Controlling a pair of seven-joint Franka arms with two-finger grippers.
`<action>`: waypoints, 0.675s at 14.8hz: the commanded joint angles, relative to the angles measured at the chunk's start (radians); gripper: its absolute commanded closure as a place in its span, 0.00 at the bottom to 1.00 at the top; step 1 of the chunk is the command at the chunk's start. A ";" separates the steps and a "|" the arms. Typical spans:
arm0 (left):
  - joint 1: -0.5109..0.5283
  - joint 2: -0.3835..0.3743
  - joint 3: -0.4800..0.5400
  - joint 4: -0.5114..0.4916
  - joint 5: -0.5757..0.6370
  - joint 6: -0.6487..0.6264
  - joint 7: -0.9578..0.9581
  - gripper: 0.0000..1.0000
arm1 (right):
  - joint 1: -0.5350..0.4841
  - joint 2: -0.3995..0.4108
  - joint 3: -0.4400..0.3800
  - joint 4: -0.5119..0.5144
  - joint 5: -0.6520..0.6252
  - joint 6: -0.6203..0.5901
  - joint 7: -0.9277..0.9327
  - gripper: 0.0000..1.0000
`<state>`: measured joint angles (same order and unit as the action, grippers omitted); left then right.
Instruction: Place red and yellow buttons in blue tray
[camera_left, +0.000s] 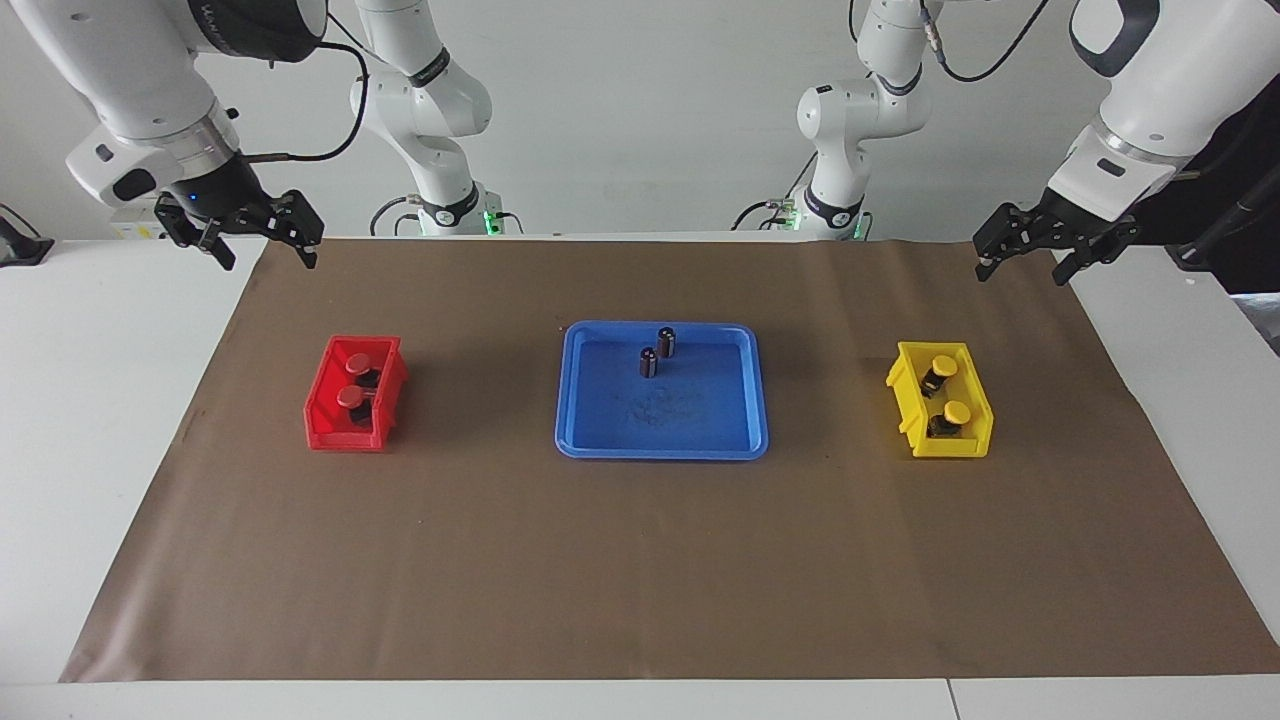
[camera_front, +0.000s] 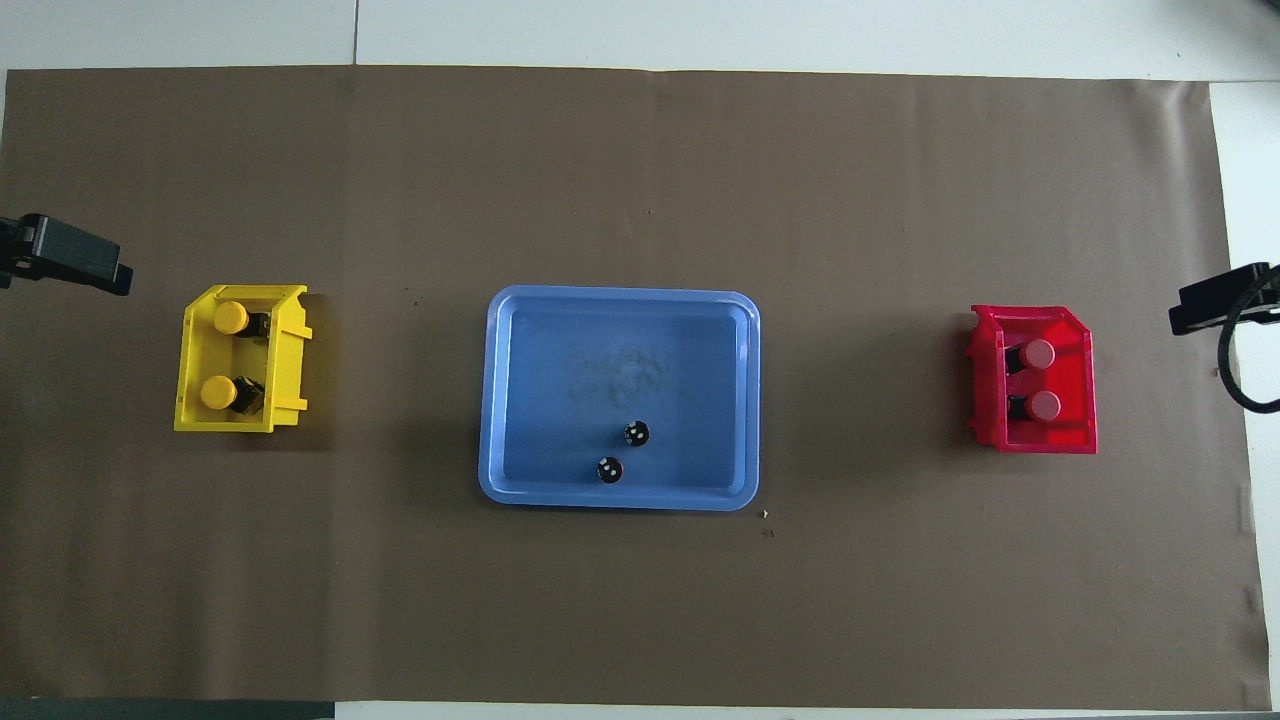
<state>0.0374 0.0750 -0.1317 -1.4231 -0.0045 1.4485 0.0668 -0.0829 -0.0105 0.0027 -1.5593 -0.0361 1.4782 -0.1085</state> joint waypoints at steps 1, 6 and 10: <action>-0.004 -0.034 0.006 -0.036 -0.014 -0.008 0.005 0.00 | -0.008 -0.002 0.000 -0.002 0.021 0.011 -0.013 0.00; -0.002 -0.034 0.007 -0.036 -0.014 -0.010 0.007 0.00 | -0.008 -0.003 0.002 -0.007 0.021 0.011 -0.003 0.00; 0.009 -0.034 0.010 -0.036 -0.014 -0.011 0.005 0.00 | -0.008 -0.008 0.002 -0.016 0.018 0.025 -0.010 0.00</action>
<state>0.0383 0.0749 -0.1297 -1.4232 -0.0045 1.4430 0.0667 -0.0829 -0.0105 0.0028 -1.5598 -0.0339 1.4801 -0.1085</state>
